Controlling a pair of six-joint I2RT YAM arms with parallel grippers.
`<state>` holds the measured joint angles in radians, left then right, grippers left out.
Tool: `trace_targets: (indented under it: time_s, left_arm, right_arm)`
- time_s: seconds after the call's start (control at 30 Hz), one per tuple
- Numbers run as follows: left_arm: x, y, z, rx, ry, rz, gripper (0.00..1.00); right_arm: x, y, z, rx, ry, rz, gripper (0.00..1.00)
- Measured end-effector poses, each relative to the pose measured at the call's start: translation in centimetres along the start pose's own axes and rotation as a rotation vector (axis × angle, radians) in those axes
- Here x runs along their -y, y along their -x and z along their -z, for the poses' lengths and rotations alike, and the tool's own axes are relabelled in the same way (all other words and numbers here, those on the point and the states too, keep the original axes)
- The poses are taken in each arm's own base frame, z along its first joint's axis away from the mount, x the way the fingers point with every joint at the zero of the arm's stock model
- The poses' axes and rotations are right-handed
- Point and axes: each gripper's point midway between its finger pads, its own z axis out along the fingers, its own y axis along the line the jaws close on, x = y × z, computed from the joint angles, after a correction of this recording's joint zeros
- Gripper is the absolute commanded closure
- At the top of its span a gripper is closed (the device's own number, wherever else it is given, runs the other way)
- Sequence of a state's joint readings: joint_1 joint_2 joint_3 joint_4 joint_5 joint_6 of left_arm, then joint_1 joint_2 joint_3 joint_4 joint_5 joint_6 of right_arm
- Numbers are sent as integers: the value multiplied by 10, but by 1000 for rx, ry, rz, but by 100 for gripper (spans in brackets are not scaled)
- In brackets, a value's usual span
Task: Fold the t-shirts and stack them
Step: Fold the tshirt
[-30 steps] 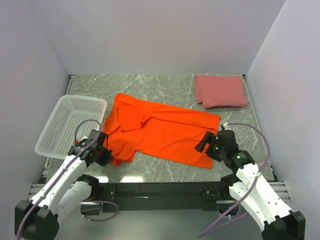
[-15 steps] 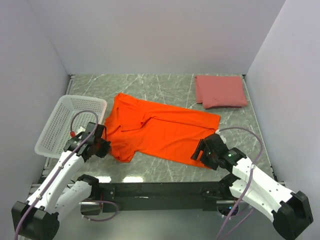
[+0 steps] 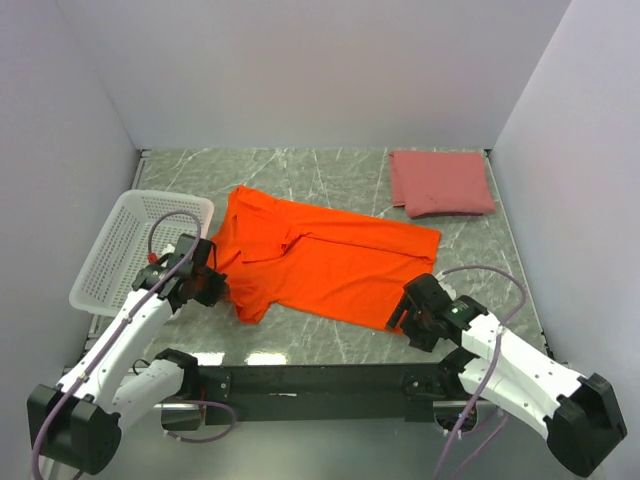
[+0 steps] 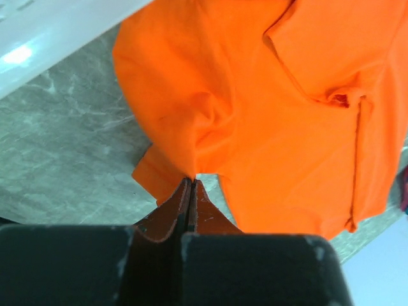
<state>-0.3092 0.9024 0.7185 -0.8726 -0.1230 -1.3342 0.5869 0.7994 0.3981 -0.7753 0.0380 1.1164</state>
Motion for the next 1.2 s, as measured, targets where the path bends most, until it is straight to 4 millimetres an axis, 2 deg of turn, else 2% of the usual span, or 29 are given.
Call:
trace_targets:
  time_s: [0.17,0.23,0.3,0.33,0.4,0.43,0.57,0.77,0.97,1.2]
  left_arm:
    - [1,-3,-6,-19,19,-17,99]
    - [5,-2,-5,-15,4,-15,99]
    - [11,0,-4,-10,-16,-13,99]
    - [14,1,-3,-8,-23,-11,99]
    - [20,3,-1,-3,-38,-10,99]
    - [23,4,0,0,-44,-9,99]
    - [37,11,4,15,-60,-5,99]
    - [57,17,5,28,-97,3,99]
    - [83,30,-2,47,-122,13,99]
    - [140,64,-5,102,-199,21,99]
  right_arm:
    - [-1,-1,-8,-23,-42,0,25]
    - [-4,2,-10,-18,-47,0,34]
    - [-8,7,-12,-6,-47,-5,37]
    - [-8,10,-13,-1,-47,-11,49]
    - [-9,17,-15,18,-48,-21,63]
    - [-8,22,-17,28,-55,-25,77]
    - [-2,33,-20,49,-75,-22,98]
    - [-11,43,-12,54,-67,35,100]
    - [-30,73,-3,76,-46,54,100]
    - [-44,117,4,83,-47,46,100]
